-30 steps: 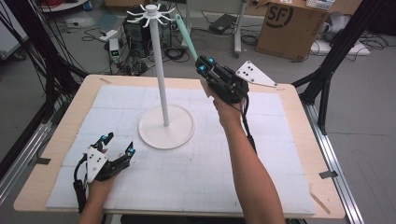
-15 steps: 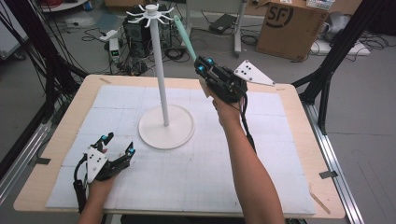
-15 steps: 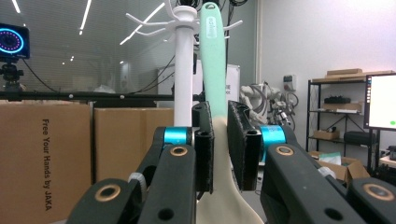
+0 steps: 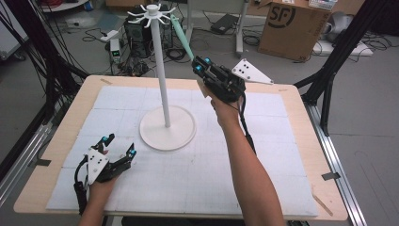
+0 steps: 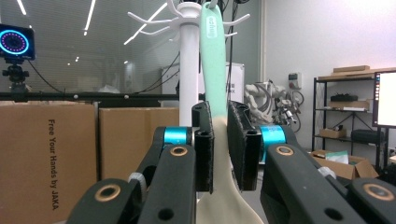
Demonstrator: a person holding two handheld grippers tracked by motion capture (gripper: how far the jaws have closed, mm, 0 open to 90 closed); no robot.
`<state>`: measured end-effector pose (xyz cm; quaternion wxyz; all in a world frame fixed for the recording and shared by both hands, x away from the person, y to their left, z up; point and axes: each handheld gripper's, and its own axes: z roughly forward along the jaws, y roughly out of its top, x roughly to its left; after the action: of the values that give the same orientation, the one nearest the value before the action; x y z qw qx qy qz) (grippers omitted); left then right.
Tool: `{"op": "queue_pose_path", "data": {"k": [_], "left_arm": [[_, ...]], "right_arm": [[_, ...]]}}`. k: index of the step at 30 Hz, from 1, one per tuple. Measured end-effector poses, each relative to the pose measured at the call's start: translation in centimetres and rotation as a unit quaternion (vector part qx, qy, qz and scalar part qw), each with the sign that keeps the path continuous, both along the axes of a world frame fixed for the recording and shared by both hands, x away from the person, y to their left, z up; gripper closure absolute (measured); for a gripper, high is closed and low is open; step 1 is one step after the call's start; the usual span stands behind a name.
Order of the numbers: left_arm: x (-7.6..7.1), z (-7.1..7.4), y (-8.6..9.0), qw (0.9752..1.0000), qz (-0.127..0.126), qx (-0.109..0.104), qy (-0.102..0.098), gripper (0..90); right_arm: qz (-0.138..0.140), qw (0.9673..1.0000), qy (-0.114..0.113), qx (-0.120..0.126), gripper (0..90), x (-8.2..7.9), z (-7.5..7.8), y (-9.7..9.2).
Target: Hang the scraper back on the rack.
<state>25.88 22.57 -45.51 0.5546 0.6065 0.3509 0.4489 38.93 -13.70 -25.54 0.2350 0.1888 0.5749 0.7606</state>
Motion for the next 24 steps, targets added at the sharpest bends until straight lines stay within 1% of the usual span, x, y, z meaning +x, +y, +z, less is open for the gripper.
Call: {"op": "queue_pose_path", "data": {"k": [4, 9, 13, 17, 18, 20, 21, 22, 24], "left_arm": [[0.0, 0.0, 0.0, 1.0, 0.0, 0.0, 0.0, 25.6], [-0.02, 0.0, 0.0, 1.0, -0.001, 0.001, 0.0, 25.6], [-0.02, 0.0, 0.0, 1.0, -0.001, 0.001, 0.0, 25.6], [-0.01, 0.0, 0.0, 1.0, -0.001, 0.001, 0.0, 25.6], [-0.01, 0.0, 0.0, 1.0, -0.001, 0.001, 0.0, 25.6], [-0.01, 0.0, 0.0, 1.0, 0.0, 0.001, 0.0, 25.5], [-0.01, 0.0, 0.0, 1.0, -0.001, 0.001, 0.0, 25.6], [-0.01, 0.0, 0.0, 1.0, -0.001, 0.001, 0.0, 25.5], [-0.01, 0.0, 0.0, 1.0, -0.001, 0.001, 0.0, 25.6]], "right_arm": [[0.0, 1.0, 0.004, -0.006, 81.9, 0.03, -0.1, 0.13], [0.002, 1.0, 0.007, -0.005, 81.8, -0.02, -0.11, 0.2], [0.005, 0.9998, 0.011, -0.014, 81.6, 0.01, -0.16, 0.21], [0.01, 0.9998, 0.014, -0.009, 79.9, 0.08, -0.2, 0.17], [0.012, 0.9998, 0.016, -0.009, 77.2, 0.13, -0.22, 0.11], [0.008, 0.9998, 0.019, -0.004, 65.2, 0.2, -0.21, 0.0], [0.007, 0.9997, 0.022, -0.001, 62.7, 0.23, -0.21, -0.1], [0.005, 0.9997, 0.024, 0.0, 62.2, 0.27, -0.21, -0.19], [0.002, 0.9996, 0.027, -0.001, 55.8, 0.26, -0.18, -0.26]]}}
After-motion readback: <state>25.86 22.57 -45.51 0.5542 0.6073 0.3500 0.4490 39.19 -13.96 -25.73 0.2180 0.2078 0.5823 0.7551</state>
